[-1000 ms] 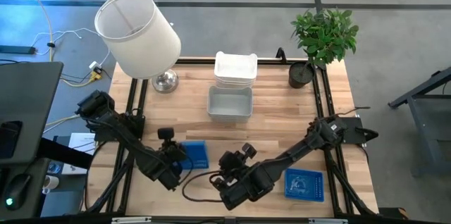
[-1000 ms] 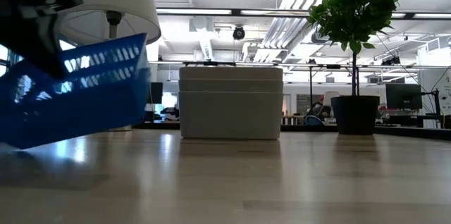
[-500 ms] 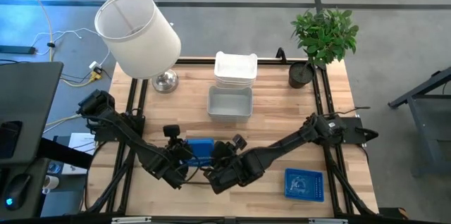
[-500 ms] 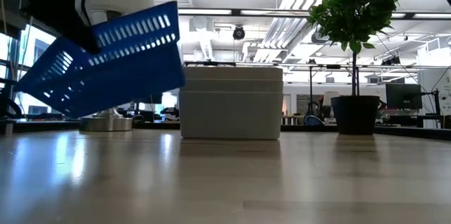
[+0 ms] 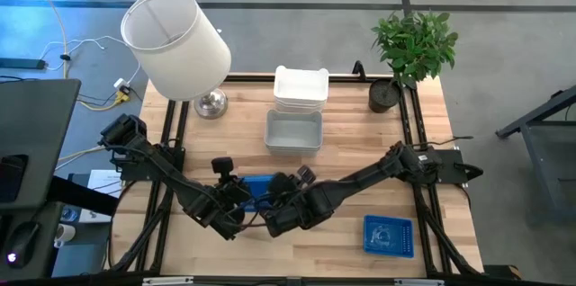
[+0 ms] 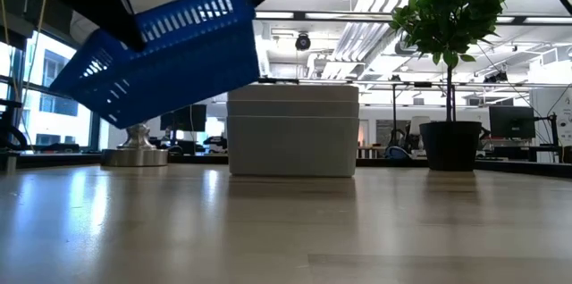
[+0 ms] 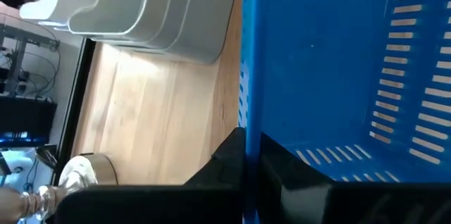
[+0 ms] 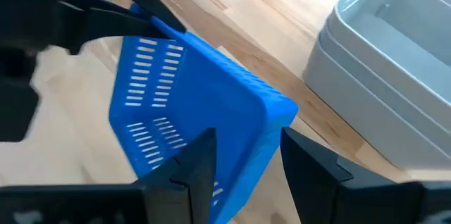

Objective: Stack baskets by color
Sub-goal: Stack the blue bin on top of the right blue bins

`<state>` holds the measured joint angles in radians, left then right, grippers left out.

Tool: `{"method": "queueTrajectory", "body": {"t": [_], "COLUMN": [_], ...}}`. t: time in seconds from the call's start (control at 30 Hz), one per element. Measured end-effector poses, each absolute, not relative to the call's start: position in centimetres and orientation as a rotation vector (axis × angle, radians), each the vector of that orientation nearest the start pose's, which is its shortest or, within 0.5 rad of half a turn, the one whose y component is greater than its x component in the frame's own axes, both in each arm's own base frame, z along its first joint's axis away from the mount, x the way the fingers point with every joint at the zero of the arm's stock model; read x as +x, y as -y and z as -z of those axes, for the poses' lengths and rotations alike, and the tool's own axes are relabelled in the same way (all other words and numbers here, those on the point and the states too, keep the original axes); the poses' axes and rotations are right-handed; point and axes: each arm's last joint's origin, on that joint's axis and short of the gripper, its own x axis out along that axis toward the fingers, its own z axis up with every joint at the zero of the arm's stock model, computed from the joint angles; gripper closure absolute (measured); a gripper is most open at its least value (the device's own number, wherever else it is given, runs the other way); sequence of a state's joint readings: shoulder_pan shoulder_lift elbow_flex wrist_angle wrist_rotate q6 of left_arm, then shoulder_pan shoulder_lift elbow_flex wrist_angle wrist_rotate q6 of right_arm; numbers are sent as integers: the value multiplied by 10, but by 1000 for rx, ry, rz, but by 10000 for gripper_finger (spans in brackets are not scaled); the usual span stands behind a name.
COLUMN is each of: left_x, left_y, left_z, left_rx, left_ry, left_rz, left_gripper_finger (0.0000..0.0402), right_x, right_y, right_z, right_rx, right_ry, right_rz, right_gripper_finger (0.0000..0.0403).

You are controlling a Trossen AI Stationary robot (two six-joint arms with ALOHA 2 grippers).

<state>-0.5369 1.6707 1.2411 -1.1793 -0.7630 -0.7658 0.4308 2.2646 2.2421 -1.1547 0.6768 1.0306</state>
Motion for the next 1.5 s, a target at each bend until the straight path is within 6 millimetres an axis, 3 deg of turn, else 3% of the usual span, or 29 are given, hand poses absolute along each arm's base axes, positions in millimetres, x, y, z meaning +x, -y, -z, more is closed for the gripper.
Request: {"method": "queueTrajectory", "body": {"t": [0.27,0.57,0.83,1.2,1.5], "left_x": [263,266,273,283,281], "left_y": [132,132,123,112,129], "left_z": [-236,-237,-237,-236,-237], "left_rx": [337,357,325,266,320], "left_ry": [-1044,-1046,-1045,-1080,-1055], "left_rz": [-615,-592,-605,-572,-476], "left_gripper_finger": [402,401,383,284,262], "right_x": [434,437,440,438,430], "right_y": [-168,-158,-151,-149,-147], "right_z": [-275,-269,-267,-266,-264], "right_rx": [319,284,284,249,174], "right_ry": [-816,-892,-893,-905,-964], "right_rz": [697,693,710,730,769], "right_gripper_finger": [277,394,399,402,403]}}
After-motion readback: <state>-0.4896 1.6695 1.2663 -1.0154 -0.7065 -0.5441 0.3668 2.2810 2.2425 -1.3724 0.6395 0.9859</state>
